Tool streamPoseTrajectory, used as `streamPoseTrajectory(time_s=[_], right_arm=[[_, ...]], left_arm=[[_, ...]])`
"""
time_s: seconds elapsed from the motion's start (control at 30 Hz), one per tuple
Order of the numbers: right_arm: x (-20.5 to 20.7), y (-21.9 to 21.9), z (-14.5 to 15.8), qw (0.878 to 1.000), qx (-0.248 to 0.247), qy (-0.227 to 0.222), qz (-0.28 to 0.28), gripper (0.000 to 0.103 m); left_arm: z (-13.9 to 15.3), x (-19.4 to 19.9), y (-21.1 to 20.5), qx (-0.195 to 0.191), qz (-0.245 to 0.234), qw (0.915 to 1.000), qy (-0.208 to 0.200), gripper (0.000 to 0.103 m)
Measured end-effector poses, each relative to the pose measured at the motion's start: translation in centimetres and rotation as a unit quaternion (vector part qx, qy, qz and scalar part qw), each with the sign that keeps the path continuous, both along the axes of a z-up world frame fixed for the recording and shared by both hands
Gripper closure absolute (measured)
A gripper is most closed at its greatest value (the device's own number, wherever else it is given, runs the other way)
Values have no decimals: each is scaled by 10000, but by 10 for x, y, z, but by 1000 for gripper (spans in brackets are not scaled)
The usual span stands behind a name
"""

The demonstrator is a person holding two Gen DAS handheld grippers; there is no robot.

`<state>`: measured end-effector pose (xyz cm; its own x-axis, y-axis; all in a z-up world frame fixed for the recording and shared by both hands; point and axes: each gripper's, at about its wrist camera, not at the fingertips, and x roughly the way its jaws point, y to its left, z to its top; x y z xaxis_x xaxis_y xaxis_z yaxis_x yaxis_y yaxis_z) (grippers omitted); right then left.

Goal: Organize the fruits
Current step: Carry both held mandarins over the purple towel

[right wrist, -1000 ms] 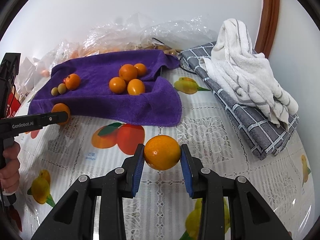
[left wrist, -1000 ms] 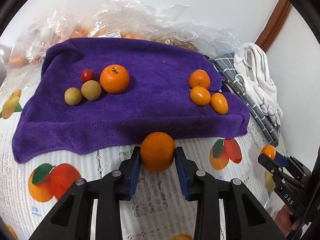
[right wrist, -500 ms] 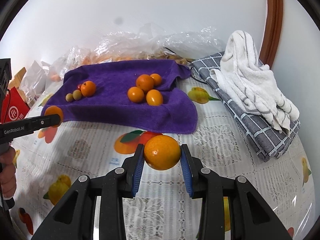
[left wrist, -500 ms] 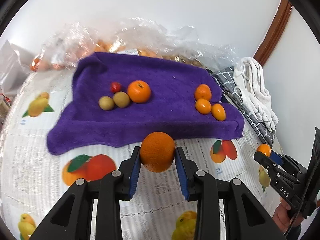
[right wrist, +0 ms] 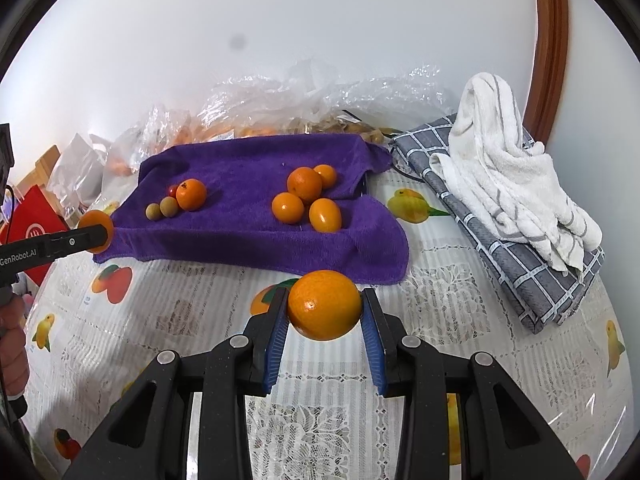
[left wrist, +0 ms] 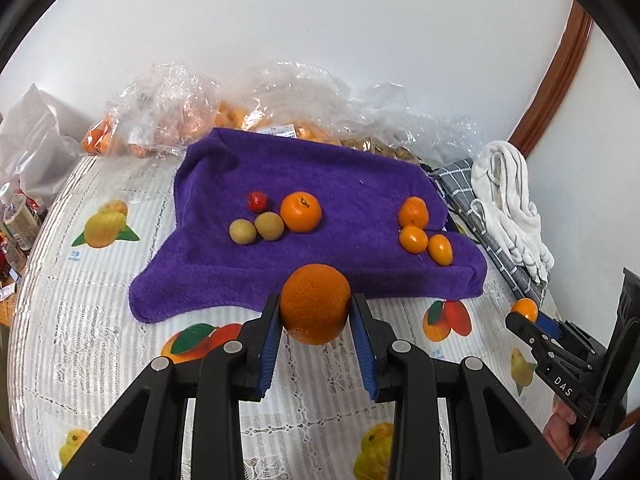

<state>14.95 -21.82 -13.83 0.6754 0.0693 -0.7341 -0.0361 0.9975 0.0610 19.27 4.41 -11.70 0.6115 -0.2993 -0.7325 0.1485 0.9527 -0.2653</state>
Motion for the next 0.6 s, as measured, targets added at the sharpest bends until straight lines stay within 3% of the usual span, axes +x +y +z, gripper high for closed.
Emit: streamPoseTrajectory(time_s=[0.6], right_arm=[[44, 8, -3, 9999, 117, 31, 81, 67]], left_arm=[[-4, 29, 35, -163, 270, 9995, 56, 71]])
